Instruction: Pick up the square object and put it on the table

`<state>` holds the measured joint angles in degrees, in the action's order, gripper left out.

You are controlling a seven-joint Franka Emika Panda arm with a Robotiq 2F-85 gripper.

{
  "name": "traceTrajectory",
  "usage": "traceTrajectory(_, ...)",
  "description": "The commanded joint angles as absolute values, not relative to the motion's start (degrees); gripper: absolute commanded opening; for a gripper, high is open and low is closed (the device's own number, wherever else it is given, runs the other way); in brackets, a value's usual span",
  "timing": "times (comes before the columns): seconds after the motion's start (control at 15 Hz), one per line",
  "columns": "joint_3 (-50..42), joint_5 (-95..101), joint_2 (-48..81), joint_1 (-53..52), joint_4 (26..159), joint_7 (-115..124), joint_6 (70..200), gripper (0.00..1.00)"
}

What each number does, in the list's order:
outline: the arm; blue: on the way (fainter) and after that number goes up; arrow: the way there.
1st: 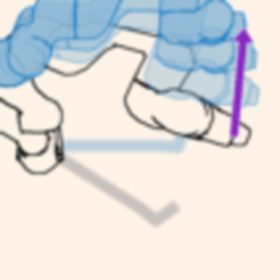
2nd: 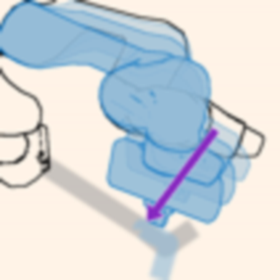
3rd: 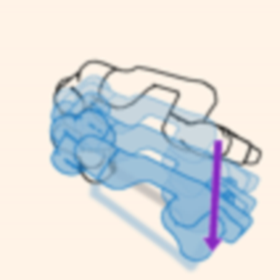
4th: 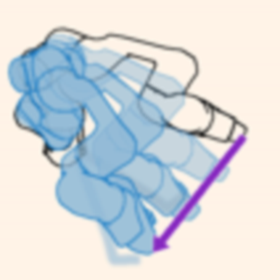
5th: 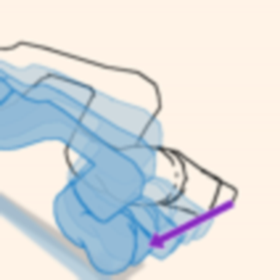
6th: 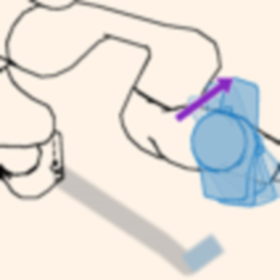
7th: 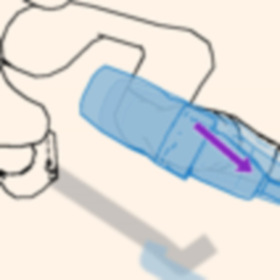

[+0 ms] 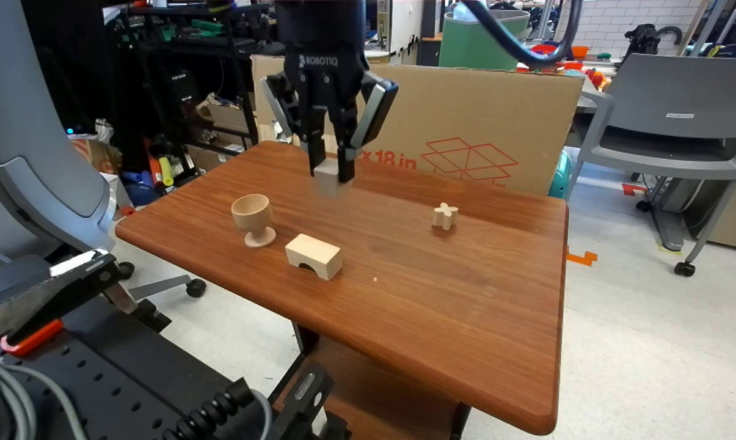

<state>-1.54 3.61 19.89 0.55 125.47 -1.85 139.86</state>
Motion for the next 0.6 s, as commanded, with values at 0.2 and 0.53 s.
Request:
traceTrajectory(0.2,-1.6,2.9,25.0,0.6,112.5,-0.4,129.9,0.08)
traceTrajectory(0.53,-2.2,4.2,33.6,-0.3,103.5,2.5,126.9,0.08)
